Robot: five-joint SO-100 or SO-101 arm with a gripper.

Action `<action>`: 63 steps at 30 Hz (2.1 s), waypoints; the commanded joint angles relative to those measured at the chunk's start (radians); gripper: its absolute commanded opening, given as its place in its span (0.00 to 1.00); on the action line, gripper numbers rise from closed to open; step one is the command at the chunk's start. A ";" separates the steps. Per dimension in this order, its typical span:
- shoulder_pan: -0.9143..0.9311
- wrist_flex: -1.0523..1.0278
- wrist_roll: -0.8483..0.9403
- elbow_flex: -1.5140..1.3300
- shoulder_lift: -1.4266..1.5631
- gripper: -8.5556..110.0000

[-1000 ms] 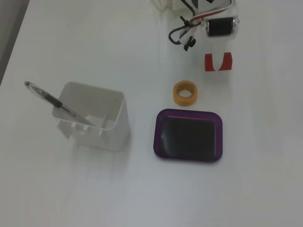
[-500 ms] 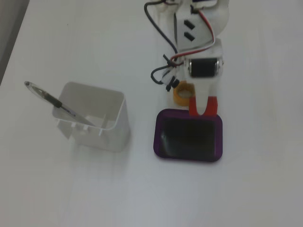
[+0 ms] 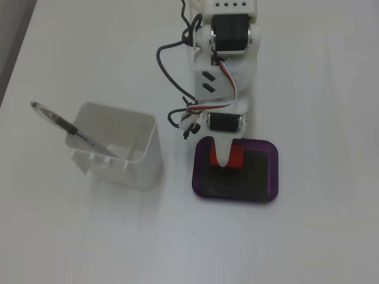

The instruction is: Pick up the red cube and place it in the box.

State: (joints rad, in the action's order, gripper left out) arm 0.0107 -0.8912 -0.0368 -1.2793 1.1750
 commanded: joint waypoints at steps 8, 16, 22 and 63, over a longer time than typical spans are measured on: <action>0.012 0.009 0.008 0.043 0.009 0.08; 0.008 -0.072 0.008 0.086 0.026 0.23; 0.000 -0.334 -0.002 0.311 0.026 0.26; -0.052 -0.497 -0.008 -0.988 1.546 0.26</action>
State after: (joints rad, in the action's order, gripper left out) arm -0.0460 -1.4726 -0.0368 -2.1138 2.5924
